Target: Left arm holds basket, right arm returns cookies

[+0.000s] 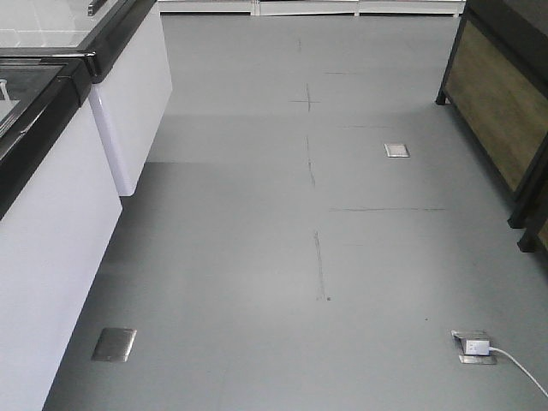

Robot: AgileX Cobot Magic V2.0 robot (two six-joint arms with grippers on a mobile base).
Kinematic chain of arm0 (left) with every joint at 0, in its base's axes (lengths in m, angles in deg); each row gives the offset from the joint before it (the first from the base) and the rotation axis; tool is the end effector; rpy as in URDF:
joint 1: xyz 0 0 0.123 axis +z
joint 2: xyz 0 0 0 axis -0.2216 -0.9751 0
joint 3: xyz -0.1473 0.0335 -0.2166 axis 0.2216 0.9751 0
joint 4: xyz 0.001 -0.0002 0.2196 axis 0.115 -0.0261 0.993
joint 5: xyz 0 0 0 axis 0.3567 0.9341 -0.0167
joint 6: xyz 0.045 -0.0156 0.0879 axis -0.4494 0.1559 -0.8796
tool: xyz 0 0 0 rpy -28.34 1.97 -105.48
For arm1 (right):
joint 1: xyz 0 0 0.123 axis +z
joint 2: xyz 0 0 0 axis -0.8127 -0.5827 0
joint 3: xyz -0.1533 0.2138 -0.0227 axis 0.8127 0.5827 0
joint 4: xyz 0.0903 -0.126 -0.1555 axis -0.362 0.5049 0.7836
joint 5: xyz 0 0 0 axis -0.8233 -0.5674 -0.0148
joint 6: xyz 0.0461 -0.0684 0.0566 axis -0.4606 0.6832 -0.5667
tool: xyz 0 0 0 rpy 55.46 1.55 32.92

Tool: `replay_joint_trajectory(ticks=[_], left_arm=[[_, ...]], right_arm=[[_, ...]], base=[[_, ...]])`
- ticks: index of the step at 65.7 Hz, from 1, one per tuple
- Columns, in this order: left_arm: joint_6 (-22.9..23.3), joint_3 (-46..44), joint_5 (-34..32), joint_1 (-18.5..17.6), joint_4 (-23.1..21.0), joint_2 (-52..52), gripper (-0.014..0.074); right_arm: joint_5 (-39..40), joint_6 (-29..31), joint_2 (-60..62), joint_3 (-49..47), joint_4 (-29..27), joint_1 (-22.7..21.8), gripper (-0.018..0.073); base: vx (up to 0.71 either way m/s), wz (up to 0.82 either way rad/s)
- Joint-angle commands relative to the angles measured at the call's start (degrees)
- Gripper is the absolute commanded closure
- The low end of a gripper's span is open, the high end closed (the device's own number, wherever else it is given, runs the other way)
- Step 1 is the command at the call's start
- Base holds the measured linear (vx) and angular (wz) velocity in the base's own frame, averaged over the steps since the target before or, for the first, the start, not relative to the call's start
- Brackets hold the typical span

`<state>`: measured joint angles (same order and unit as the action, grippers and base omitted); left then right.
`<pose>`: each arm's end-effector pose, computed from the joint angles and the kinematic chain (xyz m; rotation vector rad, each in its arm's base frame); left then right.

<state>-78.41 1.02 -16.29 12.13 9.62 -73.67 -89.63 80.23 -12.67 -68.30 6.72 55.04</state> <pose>0.0616 -0.0004 0.2695 -0.0455 1.5155 -0.0631 0.0542 0.0000 0.1996 0.0157 1.5612 0.0257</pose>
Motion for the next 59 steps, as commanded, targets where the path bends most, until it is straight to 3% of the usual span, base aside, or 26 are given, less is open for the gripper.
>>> replay_joint_trajectory(ticks=[1,14,44,59], left_arm=[[0.5,-6.9,1.2,-0.4,0.0,-7.1,0.0602],[0.4,-16.0,12.8,-0.4,0.0,-17.3,0.0602],[0.4,-16.7,13.2,-0.4,0.0,-20.5,0.0596],[0.2,-16.7,12.7,-0.4,0.0,-20.5,0.0524]], right_arm=[[4.0,0.4,0.7,1.0,0.5,-0.1,0.057],[4.0,0.4,0.7,1.0,0.5,-0.1,0.057],[4.0,0.4,0.7,1.0,0.5,-0.1,0.057],[4.0,0.4,0.7,1.0,0.5,-0.1,0.057]], base=[[0.0,0.0],[0.0,0.0],[0.0,0.0],[0.0,0.0]])
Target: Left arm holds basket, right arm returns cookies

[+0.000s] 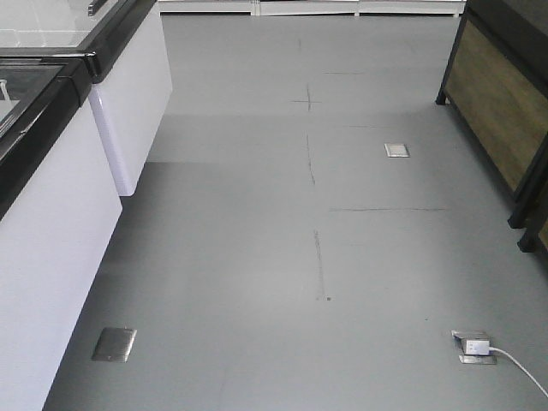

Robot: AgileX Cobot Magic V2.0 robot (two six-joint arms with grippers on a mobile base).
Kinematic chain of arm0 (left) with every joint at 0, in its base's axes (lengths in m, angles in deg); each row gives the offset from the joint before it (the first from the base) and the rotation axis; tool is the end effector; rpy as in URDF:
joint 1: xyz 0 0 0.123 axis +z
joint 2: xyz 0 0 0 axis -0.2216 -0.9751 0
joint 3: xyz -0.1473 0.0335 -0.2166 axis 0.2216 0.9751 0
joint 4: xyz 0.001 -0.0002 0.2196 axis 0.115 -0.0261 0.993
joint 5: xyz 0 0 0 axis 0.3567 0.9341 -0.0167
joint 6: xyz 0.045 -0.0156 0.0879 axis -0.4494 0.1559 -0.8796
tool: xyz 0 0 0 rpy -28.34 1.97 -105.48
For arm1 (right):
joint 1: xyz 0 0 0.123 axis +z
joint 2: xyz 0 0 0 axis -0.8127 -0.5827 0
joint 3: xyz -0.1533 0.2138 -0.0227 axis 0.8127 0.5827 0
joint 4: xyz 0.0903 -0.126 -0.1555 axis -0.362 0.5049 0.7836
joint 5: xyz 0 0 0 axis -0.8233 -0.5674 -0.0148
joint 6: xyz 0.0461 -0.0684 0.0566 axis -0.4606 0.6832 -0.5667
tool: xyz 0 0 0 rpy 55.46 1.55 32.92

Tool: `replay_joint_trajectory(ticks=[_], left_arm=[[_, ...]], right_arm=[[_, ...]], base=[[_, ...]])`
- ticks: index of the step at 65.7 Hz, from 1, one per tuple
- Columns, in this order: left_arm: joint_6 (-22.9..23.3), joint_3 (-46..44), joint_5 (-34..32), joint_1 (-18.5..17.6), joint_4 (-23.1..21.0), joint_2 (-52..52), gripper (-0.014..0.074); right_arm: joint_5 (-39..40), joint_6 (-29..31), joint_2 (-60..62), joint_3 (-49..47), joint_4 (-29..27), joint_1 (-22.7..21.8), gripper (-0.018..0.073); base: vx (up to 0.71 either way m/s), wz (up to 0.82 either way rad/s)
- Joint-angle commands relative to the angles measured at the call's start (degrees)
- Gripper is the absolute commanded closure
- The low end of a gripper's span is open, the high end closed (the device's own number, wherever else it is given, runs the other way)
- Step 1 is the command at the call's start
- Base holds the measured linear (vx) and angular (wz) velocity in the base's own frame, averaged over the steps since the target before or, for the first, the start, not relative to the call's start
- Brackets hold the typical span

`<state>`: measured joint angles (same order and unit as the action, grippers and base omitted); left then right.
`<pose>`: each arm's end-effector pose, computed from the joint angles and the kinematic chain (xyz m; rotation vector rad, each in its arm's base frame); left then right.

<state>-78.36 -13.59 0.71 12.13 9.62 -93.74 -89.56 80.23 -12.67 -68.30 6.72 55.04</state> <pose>0.1046 -0.0002 0.2913 -0.0640 1.9070 -0.0474 0.0542 0.0000 0.1997 0.0156 1.5600 0.0258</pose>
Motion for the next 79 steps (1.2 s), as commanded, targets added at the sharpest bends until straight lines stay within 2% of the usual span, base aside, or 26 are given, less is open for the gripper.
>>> replay_joint_trajectory(ticks=[1,11,28,33,39,48,59,67,73,79], left_arm=[[0.2,-2.0,-4.3,-0.4,0.0,-0.4,0.0512],[0.2,-2.0,-4.3,-0.4,0.0,-0.4,0.0407],[0.3,-2.0,-4.3,-0.4,0.0,-0.4,0.016],[0.3,-2.0,-4.8,-0.4,0.0,-0.3,0.0125],[1.1,-2.0,-4.6,-0.4,0.0,-0.3,0.0118],[5.2,-2.0,-3.1,-0.4,-0.6,-0.4,0.0127],[16.8,-4.8,2.2,-0.4,-0.6,-4.3,0.0135],[19.8,-9.7,6.8,-0.4,-0.7,-11.1,0.0135],[20.8,-13.9,9.2,-0.4,-2.6,-17.1,0.0135],[21.8,-18.7,9.5,-0.4,-7.0,-23.5,0.0135]], right_arm=[[3.9,0.4,0.7,1.0,0.5,-0.1,0.057],[3.9,0.4,0.7,1.0,0.5,-0.1,0.057],[3.9,0.4,0.7,1.0,0.5,-0.1,0.057],[3.9,0.4,0.7,1.0,0.5,-0.1,0.057],[3.9,0.4,0.7,1.0,0.5,-0.1,0.057],[3.9,0.4,0.7,1.0,0.5,-0.1,0.057],[3.9,0.4,0.7,1.0,0.5,-0.1,0.057],[3.9,0.4,0.7,1.0,0.5,-0.1,0.057],[3.9,0.4,0.7,1.0,0.5,-0.1,0.057],[3.9,0.4,0.7,1.0,0.5,-0.1,0.057]], base=[[0.0,0.0],[0.0,0.0],[0.0,0.0],[0.0,0.0],[0.0,0.0],[0.0,0.0],[0.0,0.0],[0.0,0.0],[0.0,0.0],[0.0,0.0]])
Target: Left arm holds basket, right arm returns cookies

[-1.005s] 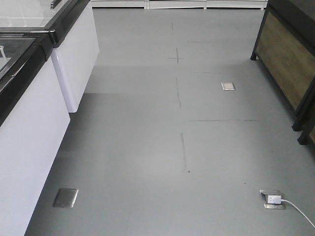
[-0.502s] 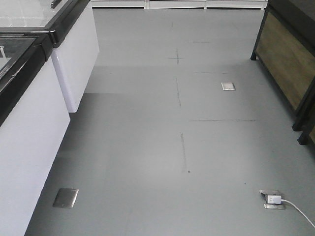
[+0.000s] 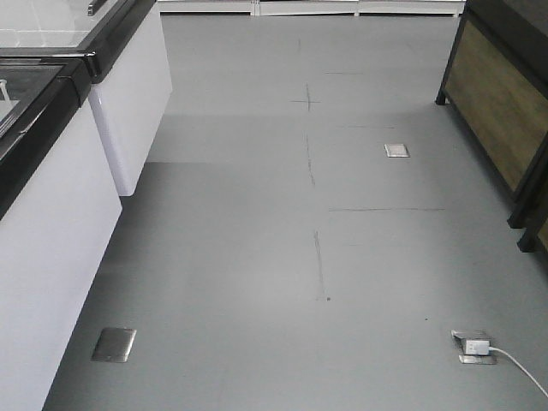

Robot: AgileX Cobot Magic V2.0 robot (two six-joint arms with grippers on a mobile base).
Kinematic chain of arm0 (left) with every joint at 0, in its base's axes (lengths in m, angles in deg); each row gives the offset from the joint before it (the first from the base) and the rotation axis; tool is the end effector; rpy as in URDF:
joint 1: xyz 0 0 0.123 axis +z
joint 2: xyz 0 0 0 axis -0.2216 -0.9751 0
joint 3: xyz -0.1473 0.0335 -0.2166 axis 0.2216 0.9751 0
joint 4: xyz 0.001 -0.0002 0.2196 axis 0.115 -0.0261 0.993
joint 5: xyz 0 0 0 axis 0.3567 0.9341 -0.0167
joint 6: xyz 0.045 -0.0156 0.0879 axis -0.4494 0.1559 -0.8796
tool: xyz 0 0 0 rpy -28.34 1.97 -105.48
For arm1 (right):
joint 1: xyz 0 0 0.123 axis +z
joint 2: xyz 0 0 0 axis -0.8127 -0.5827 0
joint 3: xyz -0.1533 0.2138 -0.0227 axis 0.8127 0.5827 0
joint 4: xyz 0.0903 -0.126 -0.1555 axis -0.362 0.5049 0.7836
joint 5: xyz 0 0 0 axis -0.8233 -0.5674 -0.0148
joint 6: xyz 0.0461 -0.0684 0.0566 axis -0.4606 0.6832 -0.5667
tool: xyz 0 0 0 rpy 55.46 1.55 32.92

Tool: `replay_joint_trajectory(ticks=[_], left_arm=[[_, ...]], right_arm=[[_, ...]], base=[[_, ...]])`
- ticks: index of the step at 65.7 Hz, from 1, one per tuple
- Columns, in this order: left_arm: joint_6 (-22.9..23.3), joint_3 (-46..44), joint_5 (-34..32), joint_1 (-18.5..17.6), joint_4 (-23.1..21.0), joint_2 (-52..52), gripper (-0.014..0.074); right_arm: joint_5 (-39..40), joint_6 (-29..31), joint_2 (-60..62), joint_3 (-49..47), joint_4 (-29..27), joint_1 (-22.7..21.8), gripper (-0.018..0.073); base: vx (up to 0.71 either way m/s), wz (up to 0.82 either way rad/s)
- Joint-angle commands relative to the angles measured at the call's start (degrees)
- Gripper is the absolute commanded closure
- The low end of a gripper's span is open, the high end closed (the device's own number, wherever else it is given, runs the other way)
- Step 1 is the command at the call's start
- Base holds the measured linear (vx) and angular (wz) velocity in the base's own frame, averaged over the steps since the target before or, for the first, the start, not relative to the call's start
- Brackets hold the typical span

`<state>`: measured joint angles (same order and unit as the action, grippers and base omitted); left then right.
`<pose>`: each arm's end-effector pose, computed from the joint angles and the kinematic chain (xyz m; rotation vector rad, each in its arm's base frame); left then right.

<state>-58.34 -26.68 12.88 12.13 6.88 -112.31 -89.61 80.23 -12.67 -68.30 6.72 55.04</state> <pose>0.1558 -0.0030 0.3005 -0.4924 2.1747 -0.2755 0.0542 0.0000 0.1996 0.0157 1.5609 0.0258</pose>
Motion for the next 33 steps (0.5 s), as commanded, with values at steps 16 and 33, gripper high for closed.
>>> replay_joint_trajectory(ticks=[16,33], left_arm=[[-2.4,-15.4,0.6,7.9,-22.1,-14.9,0.0135],[-17.0,-22.2,5.5,28.9,-47.4,-16.7,0.0135]], right_arm=[[4.0,0.4,0.7,1.0,0.5,-0.1,0.057],[4.0,0.4,0.7,1.0,0.5,-0.1,0.057]], base=[[0.0,0.0],[0.0,0.0]])
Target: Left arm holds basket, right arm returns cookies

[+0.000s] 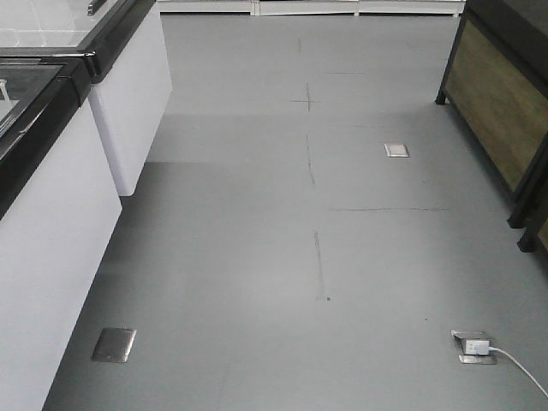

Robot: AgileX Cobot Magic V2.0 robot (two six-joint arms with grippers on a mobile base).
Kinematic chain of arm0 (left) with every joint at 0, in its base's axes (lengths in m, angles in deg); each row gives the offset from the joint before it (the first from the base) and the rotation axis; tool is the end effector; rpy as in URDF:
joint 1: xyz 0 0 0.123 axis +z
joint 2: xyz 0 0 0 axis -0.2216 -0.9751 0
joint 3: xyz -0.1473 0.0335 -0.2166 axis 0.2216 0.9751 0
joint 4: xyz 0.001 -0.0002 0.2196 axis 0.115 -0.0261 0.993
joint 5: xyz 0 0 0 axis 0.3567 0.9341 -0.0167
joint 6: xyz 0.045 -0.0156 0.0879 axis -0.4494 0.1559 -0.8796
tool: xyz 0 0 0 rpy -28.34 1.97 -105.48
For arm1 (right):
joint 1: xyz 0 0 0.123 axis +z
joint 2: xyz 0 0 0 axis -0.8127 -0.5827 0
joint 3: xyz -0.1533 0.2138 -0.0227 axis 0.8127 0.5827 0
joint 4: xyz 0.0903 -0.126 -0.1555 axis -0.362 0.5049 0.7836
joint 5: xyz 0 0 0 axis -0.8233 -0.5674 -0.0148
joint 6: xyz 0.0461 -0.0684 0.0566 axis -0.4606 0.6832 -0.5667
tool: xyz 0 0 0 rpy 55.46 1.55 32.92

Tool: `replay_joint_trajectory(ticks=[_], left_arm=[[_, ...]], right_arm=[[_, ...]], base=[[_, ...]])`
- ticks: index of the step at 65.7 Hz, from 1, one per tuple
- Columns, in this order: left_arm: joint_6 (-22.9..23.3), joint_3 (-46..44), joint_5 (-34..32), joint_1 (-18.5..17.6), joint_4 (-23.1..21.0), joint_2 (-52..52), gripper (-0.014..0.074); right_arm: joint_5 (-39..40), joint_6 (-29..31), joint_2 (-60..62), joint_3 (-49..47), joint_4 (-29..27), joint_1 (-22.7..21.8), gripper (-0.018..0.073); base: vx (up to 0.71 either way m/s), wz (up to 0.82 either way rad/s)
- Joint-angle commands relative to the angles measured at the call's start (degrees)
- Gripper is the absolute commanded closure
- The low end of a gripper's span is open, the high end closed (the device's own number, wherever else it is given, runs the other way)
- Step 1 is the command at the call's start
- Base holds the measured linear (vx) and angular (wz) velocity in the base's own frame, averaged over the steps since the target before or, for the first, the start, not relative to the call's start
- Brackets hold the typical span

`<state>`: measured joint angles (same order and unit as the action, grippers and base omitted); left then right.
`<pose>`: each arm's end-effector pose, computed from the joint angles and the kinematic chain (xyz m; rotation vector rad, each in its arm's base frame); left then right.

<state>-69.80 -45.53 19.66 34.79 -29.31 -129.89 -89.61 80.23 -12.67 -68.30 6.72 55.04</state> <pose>0.2221 0.0464 0.3444 -1.0028 1.9786 -0.6680 0.0542 0.0000 0.1996 0.0157 1.5609 0.0258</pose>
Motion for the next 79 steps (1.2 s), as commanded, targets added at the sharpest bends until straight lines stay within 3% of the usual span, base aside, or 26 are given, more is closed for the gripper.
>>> replay_joint_trajectory(ticks=[1,9,16,23,32,46,63,79], left_arm=[[-6.3,-3.5,-1.1,7.4,-12.7,0.7,0.0135],[-11.8,-5.2,1.7,17.4,-26.1,0.1,0.0135],[-14.0,-6.7,5.0,24.9,-33.2,-1.0,0.0135],[-15.5,-9.0,8.1,32.1,-37.5,-2.7,0.0135],[-17.4,-14.2,12.6,38.7,-38.2,-7.4,0.013],[-17.8,-23.6,16.3,40.5,-41.0,-16.7,0.0116],[-17.8,-30.3,21.5,40.5,-41.2,-27.3,0.0116],[-22.0,-30.8,20.8,40.4,-47.7,-33.3,0.0088]], right_arm=[[4.0,0.4,0.7,1.0,0.5,-0.1,0.057],[4.0,0.4,0.7,1.0,0.5,-0.1,0.057],[4.0,0.4,0.7,1.0,0.5,-0.1,0.057],[4.0,0.4,0.7,1.0,0.5,-0.1,0.057],[4.0,0.4,0.7,1.0,0.5,-0.1,0.057],[4.0,0.4,0.7,1.0,0.5,-0.1,0.057],[4.0,0.4,0.7,1.0,0.5,-0.1,0.057],[4.0,0.4,0.7,1.0,0.5,-0.1,0.057]], base=[[0.0,0.0],[0.0,0.0],[0.0,0.0],[0.0,0.0],[0.0,0.0],[0.0,0.0],[0.0,0.0],[0.0,0.0]])
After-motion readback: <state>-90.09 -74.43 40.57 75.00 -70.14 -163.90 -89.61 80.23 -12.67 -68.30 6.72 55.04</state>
